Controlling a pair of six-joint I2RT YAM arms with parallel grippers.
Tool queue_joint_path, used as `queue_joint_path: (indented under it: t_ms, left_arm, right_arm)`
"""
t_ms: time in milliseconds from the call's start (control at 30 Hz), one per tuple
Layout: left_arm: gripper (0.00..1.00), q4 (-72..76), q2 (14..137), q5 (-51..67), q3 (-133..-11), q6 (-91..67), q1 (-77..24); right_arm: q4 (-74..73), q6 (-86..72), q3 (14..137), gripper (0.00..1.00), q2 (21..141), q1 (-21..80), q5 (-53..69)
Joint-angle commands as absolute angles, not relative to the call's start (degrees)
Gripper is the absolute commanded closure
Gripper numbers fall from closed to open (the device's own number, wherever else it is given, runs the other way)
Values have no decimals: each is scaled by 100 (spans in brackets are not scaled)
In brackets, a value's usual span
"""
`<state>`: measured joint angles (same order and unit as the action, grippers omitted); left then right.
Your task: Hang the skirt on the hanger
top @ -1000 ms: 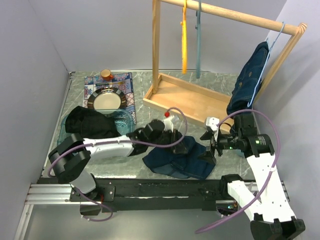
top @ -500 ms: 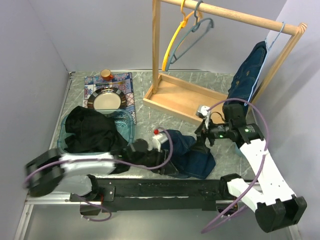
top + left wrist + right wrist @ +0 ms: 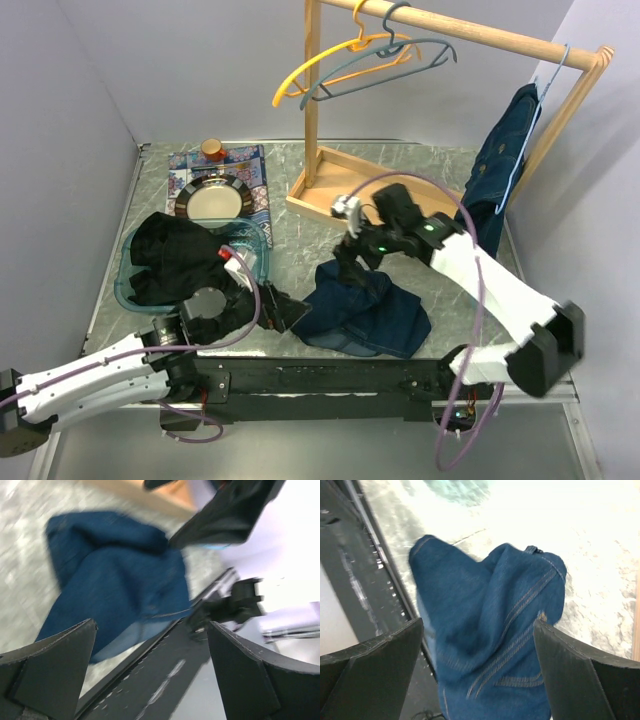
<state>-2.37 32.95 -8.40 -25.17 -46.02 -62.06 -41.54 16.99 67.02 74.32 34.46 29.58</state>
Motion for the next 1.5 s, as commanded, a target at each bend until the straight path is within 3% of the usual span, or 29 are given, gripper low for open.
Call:
queue_joint_path:
  t_ms: [0,200,300,333,367,400,633,800,867,1067,1167,1267,1300,1400,1467]
  left_arm:
    - [2,-237,3112,-1291,-2032,-5115,-6179]
    - [2,-140,3085,-1213,-1767,-5300,-6179]
    - [1,-368,3041,-1292,-1828,-5212,-6179]
    - [1,-421,3015,-1309,-1854,-5099,-6187]
    - [1,-491,2989,-1353,-1881,-5045,-6187]
    - [1,-640,2953,-1388,-1977,-4993,-6179]
    - [1,-1274,2892,-1766,-2776,-4072,-6179]
    - [3,-1705,2979,-2170,-3717,-3174,-6170]
    - [3,-1836,3014,-2250,-3989,-2936,-6170]
    - [3,-1600,3339,-1943,-3903,-3058,-6179]
    - [3,-1521,3751,-1679,-3754,-3313,-6161]
    - [3,-1485,4138,-1582,-3691,-3498,-6152]
    - [3,-1511,4244,-1582,-3718,-3550,-6152]
    - [3,-1608,4605,-1748,-3832,-3534,-6144]
    - [3,-1547,4824,-1863,-3902,-3507,-6039]
  right_arm:
    - [-4017,1415,7110,4,8224,3814,2180]
    - [-4095,1415,7523,20,9139,3999,1732]
    - [-4236,1538,7716,52,9377,4078,1775]
    - [-4367,1642,7917,81,9404,4096,1801]
    - [-4473,1731,8076,99,9404,4096,1854]
    - [-4622,1845,8286,100,9309,4087,1950]
    - [-6202,3451,10782,100,8184,3789,3689]
    - [-6671,3858,10653,100,7211,3200,4719]
    - [-6645,3989,9961,100,6840,2981,4816]
    - [-5898,4675,5902,99,5433,2777,3711]
    - [-5757,4878,4547,90,5203,2769,3052]
    - [-5722,4781,4114,62,5028,2637,2479]
    - [-5713,4746,4122,46,4958,2567,2426]
    - [-5695,4641,4323,27,4686,2365,2574]
    - [-5573,4430,4438,23,4623,2338,2794]
